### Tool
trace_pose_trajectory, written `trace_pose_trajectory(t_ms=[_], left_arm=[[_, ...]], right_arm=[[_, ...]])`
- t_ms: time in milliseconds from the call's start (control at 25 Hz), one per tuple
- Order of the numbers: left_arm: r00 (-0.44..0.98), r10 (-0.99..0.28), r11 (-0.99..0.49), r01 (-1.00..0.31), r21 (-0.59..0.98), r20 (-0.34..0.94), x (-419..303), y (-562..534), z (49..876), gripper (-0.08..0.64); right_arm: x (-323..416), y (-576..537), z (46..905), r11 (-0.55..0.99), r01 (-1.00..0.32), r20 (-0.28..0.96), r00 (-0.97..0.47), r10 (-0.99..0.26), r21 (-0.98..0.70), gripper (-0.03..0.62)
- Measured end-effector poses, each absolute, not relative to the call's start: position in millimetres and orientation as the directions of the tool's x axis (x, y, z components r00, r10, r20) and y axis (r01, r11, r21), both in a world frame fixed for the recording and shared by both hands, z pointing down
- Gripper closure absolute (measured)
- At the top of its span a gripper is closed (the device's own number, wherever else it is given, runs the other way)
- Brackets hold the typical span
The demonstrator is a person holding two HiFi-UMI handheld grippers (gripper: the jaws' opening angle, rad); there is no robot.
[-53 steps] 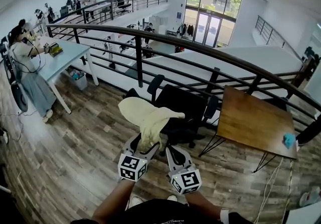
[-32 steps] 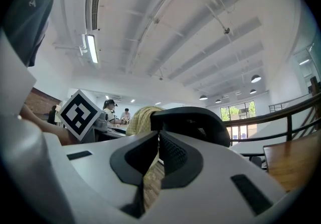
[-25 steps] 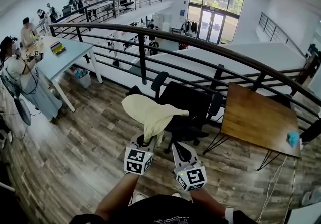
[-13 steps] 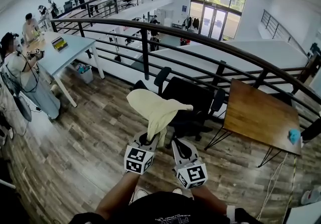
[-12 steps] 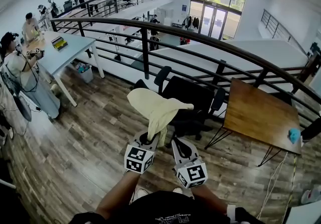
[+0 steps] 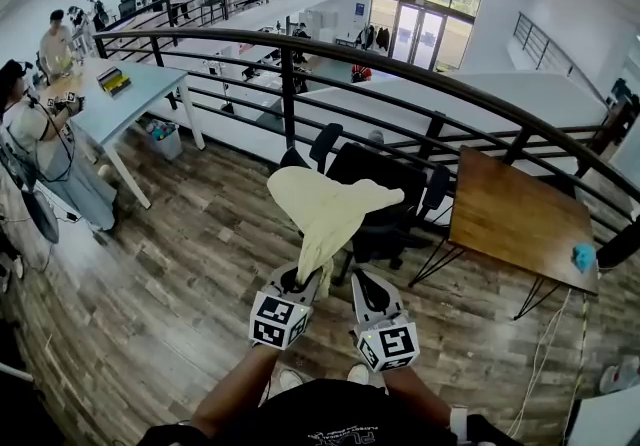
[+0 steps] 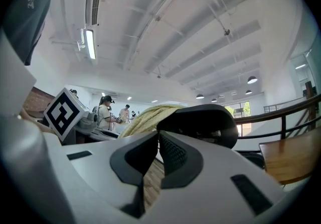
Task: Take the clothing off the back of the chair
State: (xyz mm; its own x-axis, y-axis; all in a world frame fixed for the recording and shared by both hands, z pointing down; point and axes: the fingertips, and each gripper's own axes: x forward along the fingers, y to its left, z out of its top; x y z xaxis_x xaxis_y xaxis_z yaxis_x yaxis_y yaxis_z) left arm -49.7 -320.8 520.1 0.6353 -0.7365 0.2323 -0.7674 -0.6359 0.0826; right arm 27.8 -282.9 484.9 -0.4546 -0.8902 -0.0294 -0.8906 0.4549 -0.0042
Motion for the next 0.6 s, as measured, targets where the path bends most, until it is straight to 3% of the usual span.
trace_pose_trajectory(t_ms=[600], left_arm=[[0.661, -0.707, -0.667, -0.741, 0.073, 0.250, -85.6, -283.3, 532.3, 0.488]], right_arm=[[8.9, -249.4, 497.0, 0.377, -0.926, -0.018, -0.376, -0.926, -0.025, 0.572]])
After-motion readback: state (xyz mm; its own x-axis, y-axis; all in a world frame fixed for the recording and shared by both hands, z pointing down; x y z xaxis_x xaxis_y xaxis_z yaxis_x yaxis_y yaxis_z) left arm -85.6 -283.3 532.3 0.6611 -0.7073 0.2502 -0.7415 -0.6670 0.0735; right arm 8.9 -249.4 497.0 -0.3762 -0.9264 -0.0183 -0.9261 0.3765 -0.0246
